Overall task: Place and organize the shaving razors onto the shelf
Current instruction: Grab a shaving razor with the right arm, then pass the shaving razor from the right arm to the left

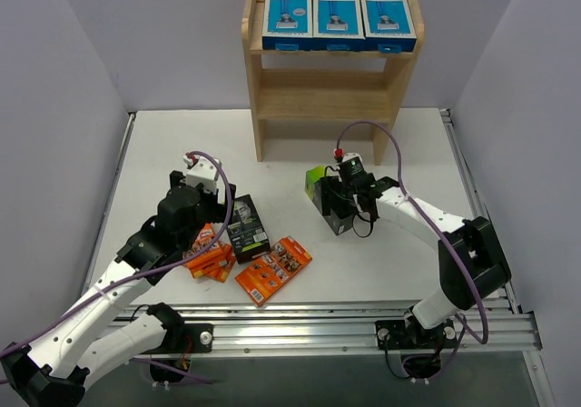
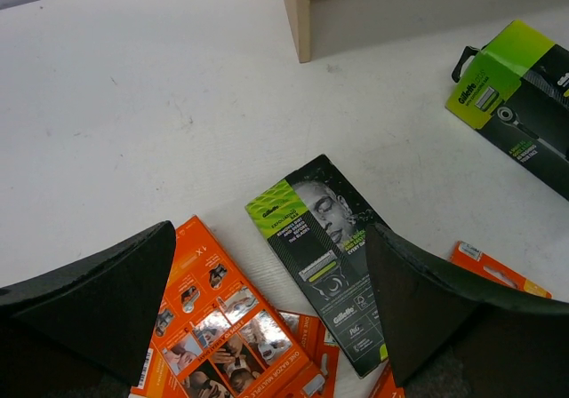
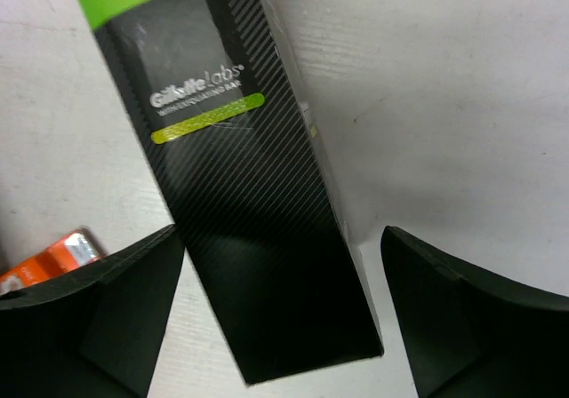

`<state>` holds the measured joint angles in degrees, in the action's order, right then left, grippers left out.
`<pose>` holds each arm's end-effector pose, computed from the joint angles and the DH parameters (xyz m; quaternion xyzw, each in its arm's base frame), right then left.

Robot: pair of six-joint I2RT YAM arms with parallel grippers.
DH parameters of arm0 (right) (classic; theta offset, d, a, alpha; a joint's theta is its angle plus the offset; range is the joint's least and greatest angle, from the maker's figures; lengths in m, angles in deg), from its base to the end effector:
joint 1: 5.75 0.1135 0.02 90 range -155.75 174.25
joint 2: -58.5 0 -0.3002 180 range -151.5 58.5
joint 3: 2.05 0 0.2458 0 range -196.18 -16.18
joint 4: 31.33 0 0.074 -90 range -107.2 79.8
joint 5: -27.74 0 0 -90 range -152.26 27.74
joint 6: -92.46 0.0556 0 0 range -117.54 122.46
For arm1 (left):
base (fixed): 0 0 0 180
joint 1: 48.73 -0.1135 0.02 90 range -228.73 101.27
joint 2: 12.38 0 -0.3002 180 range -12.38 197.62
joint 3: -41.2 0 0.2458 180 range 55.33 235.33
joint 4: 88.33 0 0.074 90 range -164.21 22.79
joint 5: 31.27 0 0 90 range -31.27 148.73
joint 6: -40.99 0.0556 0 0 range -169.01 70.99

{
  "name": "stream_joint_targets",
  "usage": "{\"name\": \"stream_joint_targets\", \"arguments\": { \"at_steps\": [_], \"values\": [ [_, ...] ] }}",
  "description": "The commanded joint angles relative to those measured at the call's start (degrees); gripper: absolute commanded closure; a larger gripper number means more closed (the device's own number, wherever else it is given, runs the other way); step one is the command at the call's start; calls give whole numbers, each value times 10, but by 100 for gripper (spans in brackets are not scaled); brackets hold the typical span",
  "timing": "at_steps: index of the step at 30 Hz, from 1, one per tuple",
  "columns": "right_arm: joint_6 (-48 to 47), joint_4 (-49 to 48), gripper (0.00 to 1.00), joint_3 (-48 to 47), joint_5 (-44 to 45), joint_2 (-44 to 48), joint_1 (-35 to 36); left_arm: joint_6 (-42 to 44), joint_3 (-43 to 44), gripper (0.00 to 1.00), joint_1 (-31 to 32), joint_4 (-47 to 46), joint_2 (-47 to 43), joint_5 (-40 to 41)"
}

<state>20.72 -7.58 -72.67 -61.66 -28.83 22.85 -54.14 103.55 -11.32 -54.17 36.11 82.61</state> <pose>0.2988 0.1623 0.2586 -0.0796 0.9045 0.1622 0.3863 0.1541 -0.0895 0.3539 0.1096 0.8041 -0.0446 0.5826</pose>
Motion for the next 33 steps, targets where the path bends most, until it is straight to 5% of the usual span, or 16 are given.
{"name": "stream_joint_targets", "arguments": {
  "at_steps": [1, 6, 13, 18, 24, 26, 33],
  "values": [
    [-14, -8, 17, 11, -1, -20, 5, 10, 3, 3, 0, -4, -1, 12],
    [-31, -1, 36, -1, -34, -37, 4, 12, 2, 3, -1, -5, 0, 9],
    [-62, 35, 78, -39, -95, -9, 4, 17, -2, 3, 0, -14, -9, -1],
    [-97, 85, 81, -77, -195, 40, 3, 32, -11, 3, 0, -41, -44, -40],
    [-161, 155, 88, -118, -364, 87, 3, 50, -12, 4, 0, -77, -95, -210],
    [-176, 177, 100, -122, -423, 104, 3, 50, 32, 5, 0, -41, -91, -287],
    [-201, 162, 100, -90, -593, 154, 23, 129, 189, 6, 0, 91, -22, -497]
  ]
}}
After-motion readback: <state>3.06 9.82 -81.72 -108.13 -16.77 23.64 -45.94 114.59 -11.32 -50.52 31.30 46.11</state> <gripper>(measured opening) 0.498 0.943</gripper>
